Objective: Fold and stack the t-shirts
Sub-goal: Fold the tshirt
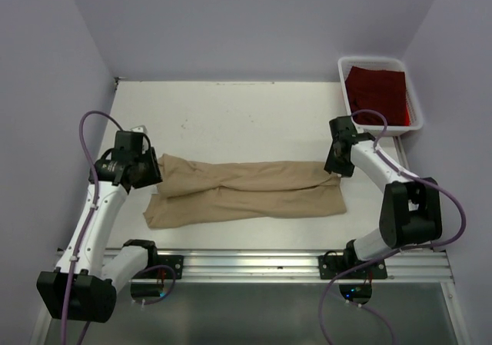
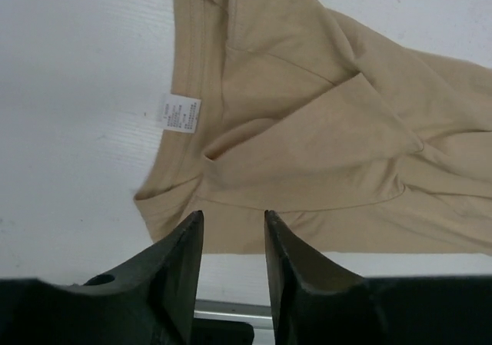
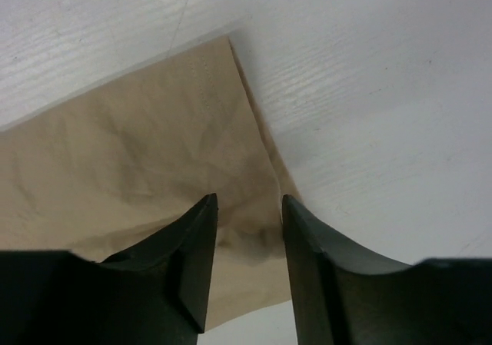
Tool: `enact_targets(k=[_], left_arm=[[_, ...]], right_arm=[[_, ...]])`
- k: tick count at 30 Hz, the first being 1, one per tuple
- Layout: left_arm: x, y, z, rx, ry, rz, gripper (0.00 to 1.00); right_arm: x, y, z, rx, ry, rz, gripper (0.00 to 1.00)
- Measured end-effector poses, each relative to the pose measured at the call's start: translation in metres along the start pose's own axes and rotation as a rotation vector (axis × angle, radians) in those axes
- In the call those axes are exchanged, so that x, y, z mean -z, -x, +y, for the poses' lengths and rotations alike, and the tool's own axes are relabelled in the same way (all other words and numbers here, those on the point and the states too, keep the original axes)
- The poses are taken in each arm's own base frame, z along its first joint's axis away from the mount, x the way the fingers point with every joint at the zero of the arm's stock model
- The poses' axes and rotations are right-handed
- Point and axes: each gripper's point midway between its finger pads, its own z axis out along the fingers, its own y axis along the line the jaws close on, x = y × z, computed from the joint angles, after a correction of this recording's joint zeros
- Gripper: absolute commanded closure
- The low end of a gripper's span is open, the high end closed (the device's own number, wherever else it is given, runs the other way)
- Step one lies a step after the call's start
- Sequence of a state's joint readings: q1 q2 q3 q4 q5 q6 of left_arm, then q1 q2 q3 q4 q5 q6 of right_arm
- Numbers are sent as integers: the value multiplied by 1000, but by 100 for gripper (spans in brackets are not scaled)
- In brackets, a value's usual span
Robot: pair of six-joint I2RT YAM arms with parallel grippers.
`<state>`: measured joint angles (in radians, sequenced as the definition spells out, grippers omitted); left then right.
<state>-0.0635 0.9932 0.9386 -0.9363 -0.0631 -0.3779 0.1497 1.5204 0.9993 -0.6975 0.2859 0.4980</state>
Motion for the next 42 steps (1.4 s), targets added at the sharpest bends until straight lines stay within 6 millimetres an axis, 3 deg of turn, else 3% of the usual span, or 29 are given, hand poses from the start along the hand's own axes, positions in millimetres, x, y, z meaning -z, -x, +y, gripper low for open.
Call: enact_targets(k=[1, 2, 6, 10, 13, 14, 15, 16, 18, 19, 21, 22, 23, 27, 30, 35, 39, 42], left_arm=[[1, -3, -1, 7, -4, 10, 51], [3, -6, -1, 12, -7, 21, 1], [20, -12, -7, 43, -55, 22, 0], [50, 4, -19, 79, -144, -109, 0], [57, 16, -27, 95, -196, -182, 0], [52, 20, -31, 101, -213, -199, 0], [45, 21, -33, 103, -220, -194, 2], [34, 22, -36, 107, -226, -179, 16], [8, 19, -42, 119, -232, -126, 34], [-7, 17, -45, 124, -233, -90, 56], [-32, 8, -49, 136, -234, -25, 75], [-40, 4, -49, 141, -234, -2, 89], [-47, 0, -51, 152, -237, 20, 94], [-55, -5, -55, 159, -264, 32, 96], [-61, -12, -56, 166, -280, 33, 96], [-83, -50, -51, 197, -277, 121, 100], [-104, -84, -46, 233, -252, 227, 100], [-113, -91, -47, 253, -250, 255, 100]], right_arm=[[2, 0, 0, 3, 2, -2, 52], [4, 0, 0, 3, 4, -6, 51], [14, 3, -2, 1, 10, -28, 50], [23, 15, 1, -8, 21, -57, 53], [22, 28, 9, -8, 34, -71, 68], [20, 31, 13, -5, 41, -71, 88], [16, 33, 17, 3, 51, -64, 96], [11, 34, 22, 6, 62, -54, 100], [0, 34, 32, 11, 80, -25, 100], [-5, 32, 37, 13, 93, -7, 100], [-12, 27, 44, 19, 116, 25, 100], [-14, 25, 46, 21, 124, 36, 100], [-15, 23, 49, 22, 136, 47, 100], [-14, 19, 58, 24, 185, 53, 100], [-19, 3, 57, 27, 201, 85, 100], [-32, -31, 53, 29, 201, 165, 100], [-33, -30, 56, 28, 211, 158, 100], [-33, -30, 58, 34, 213, 153, 100]])
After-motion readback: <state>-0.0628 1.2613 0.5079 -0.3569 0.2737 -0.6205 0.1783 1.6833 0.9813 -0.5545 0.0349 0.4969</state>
